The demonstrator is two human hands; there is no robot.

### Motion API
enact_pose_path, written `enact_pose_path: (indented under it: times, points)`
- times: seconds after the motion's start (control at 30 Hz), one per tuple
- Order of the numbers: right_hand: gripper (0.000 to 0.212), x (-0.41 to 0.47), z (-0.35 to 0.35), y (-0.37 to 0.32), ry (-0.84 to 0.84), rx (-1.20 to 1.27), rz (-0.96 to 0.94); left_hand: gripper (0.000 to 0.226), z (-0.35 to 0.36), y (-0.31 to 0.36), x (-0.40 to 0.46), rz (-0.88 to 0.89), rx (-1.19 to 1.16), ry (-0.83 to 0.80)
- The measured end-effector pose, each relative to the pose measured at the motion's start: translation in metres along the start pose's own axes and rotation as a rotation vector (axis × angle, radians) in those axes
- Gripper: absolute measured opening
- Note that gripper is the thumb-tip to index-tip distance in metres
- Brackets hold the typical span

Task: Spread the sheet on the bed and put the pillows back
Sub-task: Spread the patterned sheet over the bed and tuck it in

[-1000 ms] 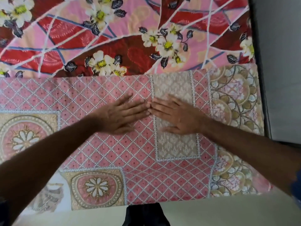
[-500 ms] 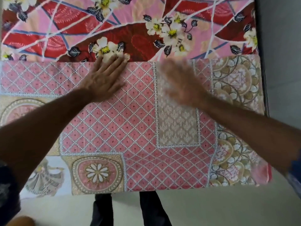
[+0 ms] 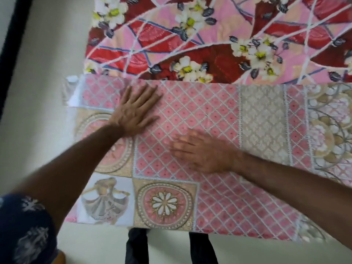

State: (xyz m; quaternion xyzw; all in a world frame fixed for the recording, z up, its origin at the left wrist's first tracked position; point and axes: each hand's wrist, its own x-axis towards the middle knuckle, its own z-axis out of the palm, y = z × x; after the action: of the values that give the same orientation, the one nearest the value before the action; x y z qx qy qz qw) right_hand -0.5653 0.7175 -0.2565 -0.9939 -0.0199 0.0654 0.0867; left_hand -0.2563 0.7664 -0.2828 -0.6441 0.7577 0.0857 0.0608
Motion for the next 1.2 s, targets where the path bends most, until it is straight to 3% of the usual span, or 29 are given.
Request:
enact_pose_path:
  times: [0.07, 0.13, 0.27, 0.37, 0.4, 0.47, 0.5, 0.57, 0.6, 0.67, 0.73, 0.83, 0.93, 1.0, 1.1, 1.2]
  points:
    - [0.064, 0.038, 0.004, 0.014, -0.084, -0.052, -0.073, 0.069, 0.002, -0.033, -0.014, -0.142, -0.041, 0.014]
    - [0.065, 0.064, 0.001, 0.029, -0.071, -0.063, -0.03, 0.072, 0.0, -0.057, -0.018, -0.224, -0.092, 0.038]
    - [0.07, 0.111, -0.011, 0.061, -0.072, -0.044, 0.25, 0.076, 0.01, -0.128, -0.036, -0.508, -0.257, 0.021]
    - [0.073, 0.14, -0.018, 0.092, -0.016, -0.051, 0.575, 0.106, 0.021, -0.182, -0.065, -0.854, -0.758, 0.002]
    - [0.075, 0.148, -0.019, 0.101, 0.011, -0.026, 0.713, 0.101, 0.026, -0.19, -0.078, -0.938, -0.936, 0.015]
    - [0.077, 0.177, -0.027, 0.098, 0.109, 0.015, 0.956, 0.065, 0.033, -0.189, -0.111, -1.029, -1.225, -0.023]
    - [0.073, 0.194, -0.032, 0.085, 0.196, 0.026, 0.978, 0.053, 0.036, -0.18, -0.126, -1.025, -1.363, -0.032]
    - [0.066, 0.231, -0.041, 0.039, 0.34, 0.11, 0.707, 0.054, 0.045, -0.154, -0.147, -0.938, -1.552, -0.028]
    - [0.064, 0.249, -0.043, 0.009, 0.316, 0.194, 0.484, 0.056, 0.051, -0.144, -0.152, -0.888, -1.649, -0.002]
    - [0.058, 0.275, -0.032, -0.051, 0.076, 0.142, -0.007, 0.058, 0.053, -0.125, -0.157, -0.811, -1.792, 0.04]
    - [0.063, 0.287, -0.01, -0.076, -0.086, -0.034, -0.353, 0.058, 0.055, -0.115, -0.159, -0.773, -1.698, 0.118]
    - [0.069, 0.31, -0.001, -0.05, -0.156, -0.11, -0.46, 0.039, 0.066, -0.122, -0.165, -0.911, -1.345, 0.335]
    - [0.071, 0.338, -0.01, -0.011, -0.183, -0.139, -0.336, 0.035, 0.077, -0.131, -0.174, -0.947, -1.405, 0.278]
    - [0.068, 0.358, -0.018, 0.015, -0.202, -0.151, -0.157, 0.039, 0.084, -0.135, -0.182, -0.955, -1.429, 0.196]
    - [0.058, 0.391, -0.035, 0.042, -0.14, -0.173, 0.078, 0.033, 0.092, -0.137, -0.194, -0.971, -1.256, 0.146]
    - [0.058, 0.422, -0.05, 0.05, -0.25, -0.261, 0.329, 0.031, 0.088, -0.133, -0.195, -0.938, -1.039, 0.166]
